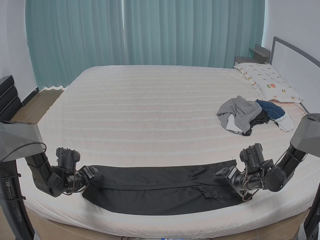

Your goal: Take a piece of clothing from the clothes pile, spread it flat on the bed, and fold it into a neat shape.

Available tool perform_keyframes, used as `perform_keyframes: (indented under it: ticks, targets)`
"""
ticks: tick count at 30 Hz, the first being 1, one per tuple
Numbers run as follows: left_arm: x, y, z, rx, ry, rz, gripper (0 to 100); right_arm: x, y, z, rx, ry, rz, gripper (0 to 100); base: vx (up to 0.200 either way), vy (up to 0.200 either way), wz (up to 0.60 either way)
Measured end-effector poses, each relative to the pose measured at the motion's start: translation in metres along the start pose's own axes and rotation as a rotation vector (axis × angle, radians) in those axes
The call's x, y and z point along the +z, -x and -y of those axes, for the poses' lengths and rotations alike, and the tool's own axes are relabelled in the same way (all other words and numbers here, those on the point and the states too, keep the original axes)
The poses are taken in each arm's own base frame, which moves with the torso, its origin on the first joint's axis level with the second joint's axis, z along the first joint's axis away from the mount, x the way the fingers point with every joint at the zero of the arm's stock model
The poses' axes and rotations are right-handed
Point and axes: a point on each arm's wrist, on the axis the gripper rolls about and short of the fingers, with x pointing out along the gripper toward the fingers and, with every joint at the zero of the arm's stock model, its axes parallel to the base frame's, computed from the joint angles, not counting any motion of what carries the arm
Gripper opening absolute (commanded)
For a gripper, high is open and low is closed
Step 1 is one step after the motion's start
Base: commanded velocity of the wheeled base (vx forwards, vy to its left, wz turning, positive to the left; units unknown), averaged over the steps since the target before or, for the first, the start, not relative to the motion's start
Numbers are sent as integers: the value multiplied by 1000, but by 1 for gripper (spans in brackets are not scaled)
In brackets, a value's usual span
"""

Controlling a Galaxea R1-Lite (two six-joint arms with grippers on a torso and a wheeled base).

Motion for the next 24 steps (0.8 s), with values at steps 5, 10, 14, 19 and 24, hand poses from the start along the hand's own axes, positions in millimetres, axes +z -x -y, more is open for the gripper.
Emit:
perform_keyframes:
  ticks: [5, 10, 14, 19, 24]
  targets:
    - [4, -1, 3, -39, 5, 44, 0, 0, 0, 0, 0, -1, 2, 100, 0, 0, 0]
    - [3, 0, 1, -33, 0, 47, 0, 1, 1, 0, 0, -2, 4, 100, 0, 0, 0]
    - [1, 1, 0, -27, -20, 45, 0, 1, 2, 0, 0, -3, 7, 100, 0, 0, 0]
    - [2, 3, 0, -25, -20, 51, 0, 2, 2, 1, -2, -5, 8, 100, 0, 0, 0]
    - [8, 9, 3, -48, -6, 80, 0, 4, 1, -1, -10, -26, 38, 100, 0, 0, 0]
